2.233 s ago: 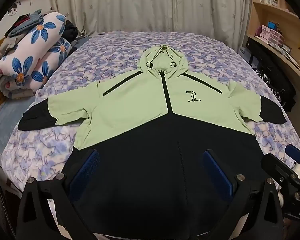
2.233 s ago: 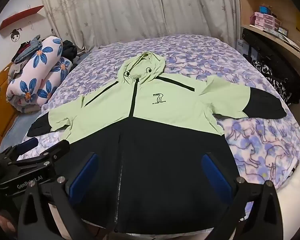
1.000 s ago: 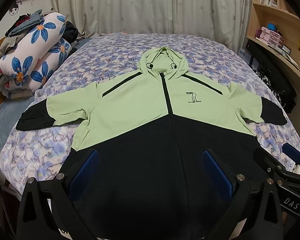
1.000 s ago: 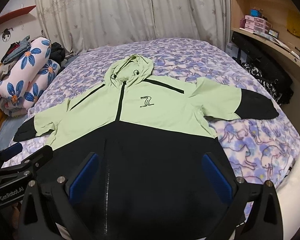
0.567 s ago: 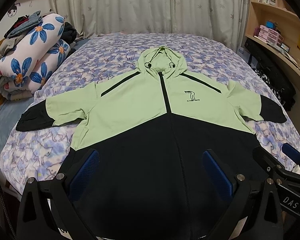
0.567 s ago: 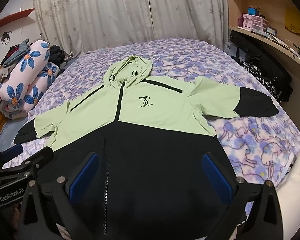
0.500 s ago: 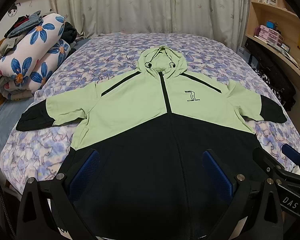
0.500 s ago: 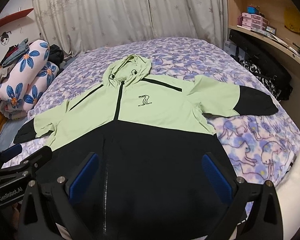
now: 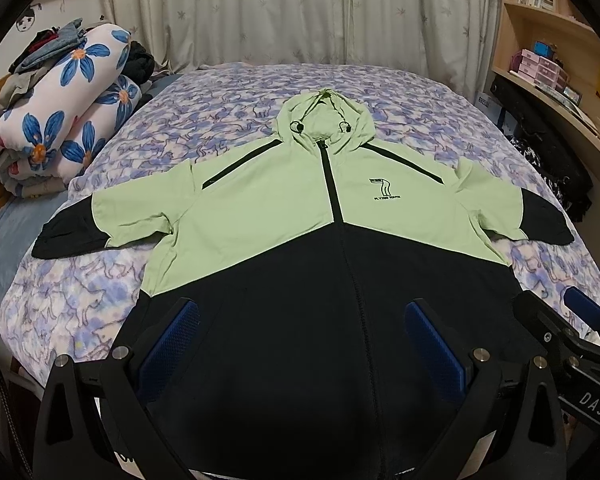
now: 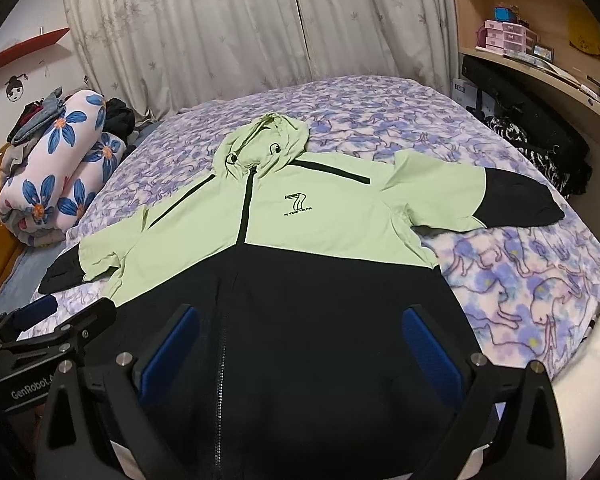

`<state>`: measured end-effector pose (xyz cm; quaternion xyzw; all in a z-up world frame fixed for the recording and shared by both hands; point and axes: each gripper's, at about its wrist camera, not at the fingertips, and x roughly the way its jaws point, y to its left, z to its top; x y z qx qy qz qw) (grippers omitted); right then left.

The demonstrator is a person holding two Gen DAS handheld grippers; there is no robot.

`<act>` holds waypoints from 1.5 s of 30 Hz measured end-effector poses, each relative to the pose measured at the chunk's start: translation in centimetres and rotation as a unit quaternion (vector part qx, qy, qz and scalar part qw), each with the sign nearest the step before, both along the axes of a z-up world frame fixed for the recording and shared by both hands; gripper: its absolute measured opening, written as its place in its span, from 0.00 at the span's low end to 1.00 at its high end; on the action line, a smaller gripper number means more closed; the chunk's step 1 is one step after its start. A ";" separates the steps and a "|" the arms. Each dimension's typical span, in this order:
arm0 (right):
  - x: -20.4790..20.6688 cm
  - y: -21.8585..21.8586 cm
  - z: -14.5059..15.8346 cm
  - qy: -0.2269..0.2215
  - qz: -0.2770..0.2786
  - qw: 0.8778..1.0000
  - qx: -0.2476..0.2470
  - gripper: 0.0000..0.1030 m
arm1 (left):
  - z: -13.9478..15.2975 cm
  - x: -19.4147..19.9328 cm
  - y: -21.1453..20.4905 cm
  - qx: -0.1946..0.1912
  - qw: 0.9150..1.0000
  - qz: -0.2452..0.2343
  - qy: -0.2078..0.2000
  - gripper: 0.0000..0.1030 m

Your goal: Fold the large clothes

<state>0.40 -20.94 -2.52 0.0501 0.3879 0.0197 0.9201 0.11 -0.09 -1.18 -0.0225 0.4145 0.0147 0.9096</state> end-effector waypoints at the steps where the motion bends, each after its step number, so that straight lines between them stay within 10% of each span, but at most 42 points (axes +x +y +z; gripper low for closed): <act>1: -0.1 -0.1 0.0 -0.002 -0.001 1.000 -0.002 0.99 | 0.0 0.0 0.0 0.000 1.000 0.000 0.000 0.99; 14: 0.5 -0.4 0.0 0.000 0.002 1.000 -0.011 0.99 | -0.2 0.5 -0.7 0.012 1.000 -0.006 0.007 0.99; 45: 8.9 -9.0 12.9 -0.115 -0.039 0.986 -0.110 0.98 | 10.2 13.5 -10.9 0.046 0.990 -0.084 -0.101 0.99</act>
